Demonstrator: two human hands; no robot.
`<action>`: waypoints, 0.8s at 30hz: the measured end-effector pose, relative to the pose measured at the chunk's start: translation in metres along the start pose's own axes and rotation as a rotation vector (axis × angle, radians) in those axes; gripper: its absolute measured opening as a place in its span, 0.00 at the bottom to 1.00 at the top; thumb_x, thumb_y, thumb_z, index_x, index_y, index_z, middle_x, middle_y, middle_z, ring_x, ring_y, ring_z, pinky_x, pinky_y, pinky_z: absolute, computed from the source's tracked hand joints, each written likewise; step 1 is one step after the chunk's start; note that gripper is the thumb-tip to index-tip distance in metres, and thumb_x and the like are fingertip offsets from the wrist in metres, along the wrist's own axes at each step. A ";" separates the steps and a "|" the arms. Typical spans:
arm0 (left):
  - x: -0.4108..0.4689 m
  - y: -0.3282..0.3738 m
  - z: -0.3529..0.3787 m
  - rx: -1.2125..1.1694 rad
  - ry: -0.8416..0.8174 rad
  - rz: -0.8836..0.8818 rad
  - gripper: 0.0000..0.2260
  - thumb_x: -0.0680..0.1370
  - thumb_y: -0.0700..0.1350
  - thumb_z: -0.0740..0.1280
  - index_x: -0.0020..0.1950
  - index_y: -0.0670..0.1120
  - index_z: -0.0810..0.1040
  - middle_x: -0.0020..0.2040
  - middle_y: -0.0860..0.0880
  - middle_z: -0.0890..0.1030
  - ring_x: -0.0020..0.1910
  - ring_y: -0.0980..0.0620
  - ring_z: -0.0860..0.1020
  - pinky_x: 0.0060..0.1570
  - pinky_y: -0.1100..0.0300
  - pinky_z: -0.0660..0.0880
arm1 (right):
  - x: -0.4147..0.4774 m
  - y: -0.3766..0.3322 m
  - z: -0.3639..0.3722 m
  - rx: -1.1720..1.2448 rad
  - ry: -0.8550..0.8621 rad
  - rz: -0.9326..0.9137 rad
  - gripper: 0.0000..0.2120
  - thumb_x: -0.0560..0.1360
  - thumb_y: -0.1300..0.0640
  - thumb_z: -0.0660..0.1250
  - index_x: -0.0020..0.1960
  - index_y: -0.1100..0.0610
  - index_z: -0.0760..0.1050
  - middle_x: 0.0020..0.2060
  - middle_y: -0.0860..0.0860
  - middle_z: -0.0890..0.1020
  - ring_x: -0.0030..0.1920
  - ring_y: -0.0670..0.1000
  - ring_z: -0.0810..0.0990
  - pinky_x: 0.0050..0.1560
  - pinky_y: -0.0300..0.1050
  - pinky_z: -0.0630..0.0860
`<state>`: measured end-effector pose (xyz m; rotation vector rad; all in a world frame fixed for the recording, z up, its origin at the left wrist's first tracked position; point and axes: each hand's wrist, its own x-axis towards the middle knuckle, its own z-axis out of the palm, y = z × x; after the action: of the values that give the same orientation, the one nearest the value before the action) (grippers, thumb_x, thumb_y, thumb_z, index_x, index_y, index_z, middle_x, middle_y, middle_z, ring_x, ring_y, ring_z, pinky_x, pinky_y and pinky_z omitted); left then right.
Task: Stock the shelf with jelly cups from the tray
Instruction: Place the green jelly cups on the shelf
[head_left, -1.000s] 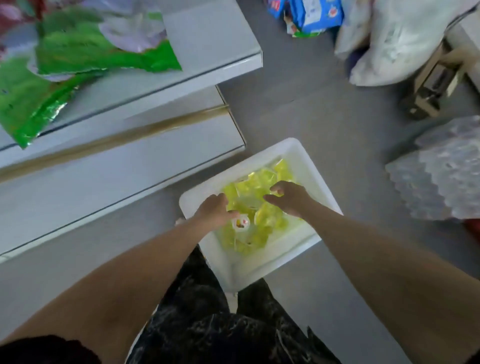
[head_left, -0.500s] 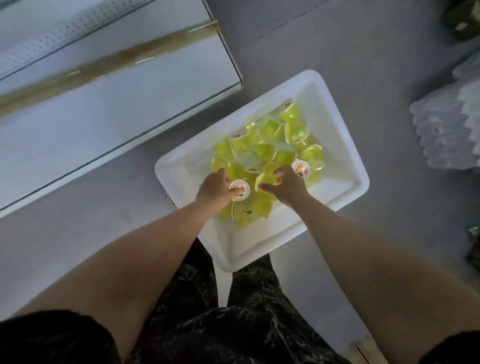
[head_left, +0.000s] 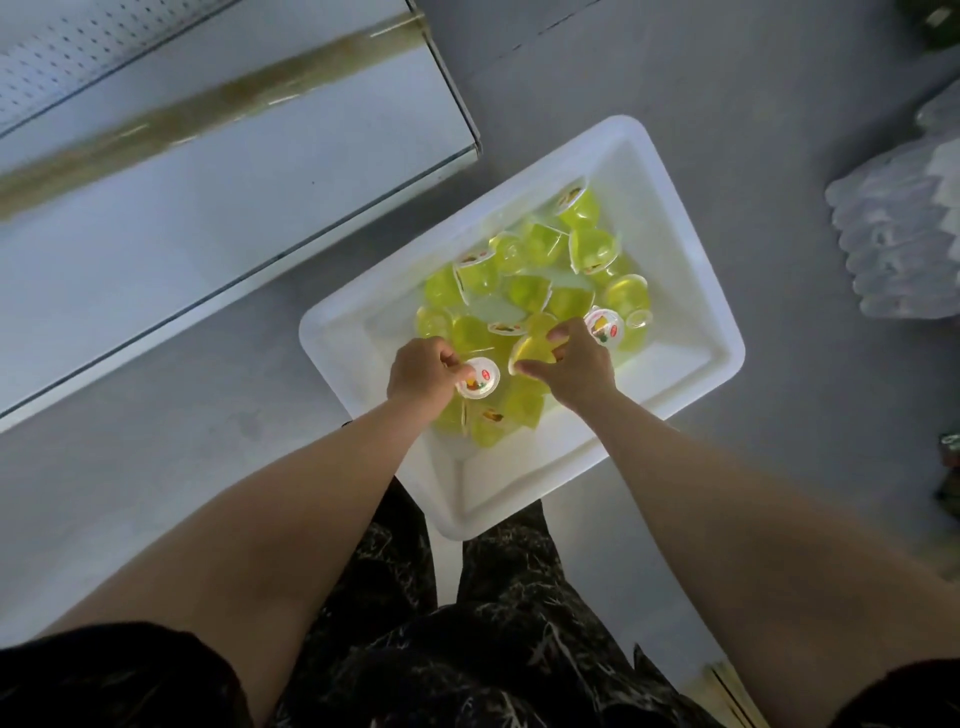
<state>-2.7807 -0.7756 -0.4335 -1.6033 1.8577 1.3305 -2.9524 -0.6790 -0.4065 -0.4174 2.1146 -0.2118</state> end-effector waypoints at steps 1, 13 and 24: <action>-0.001 0.000 -0.002 -0.011 -0.013 -0.010 0.10 0.70 0.51 0.76 0.40 0.48 0.78 0.42 0.49 0.81 0.42 0.50 0.77 0.41 0.61 0.67 | -0.001 0.000 -0.001 0.008 -0.017 0.010 0.29 0.65 0.45 0.79 0.60 0.52 0.71 0.46 0.49 0.78 0.53 0.53 0.78 0.57 0.53 0.75; -0.046 0.010 -0.032 -0.386 -0.126 -0.109 0.12 0.73 0.51 0.74 0.45 0.43 0.81 0.46 0.49 0.80 0.47 0.49 0.77 0.47 0.59 0.72 | -0.046 -0.012 -0.034 0.124 -0.061 -0.158 0.26 0.71 0.46 0.75 0.67 0.46 0.74 0.51 0.52 0.75 0.55 0.50 0.74 0.57 0.44 0.71; -0.117 0.047 -0.091 -0.861 -0.115 -0.041 0.10 0.76 0.47 0.72 0.47 0.40 0.77 0.55 0.38 0.80 0.54 0.44 0.82 0.60 0.53 0.77 | -0.101 -0.063 -0.100 0.388 -0.034 -0.282 0.25 0.69 0.50 0.77 0.61 0.51 0.70 0.55 0.54 0.77 0.49 0.54 0.80 0.34 0.43 0.79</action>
<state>-2.7605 -0.7852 -0.2797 -1.8360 1.2112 2.3316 -2.9720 -0.7004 -0.2540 -0.4785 1.9167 -0.7579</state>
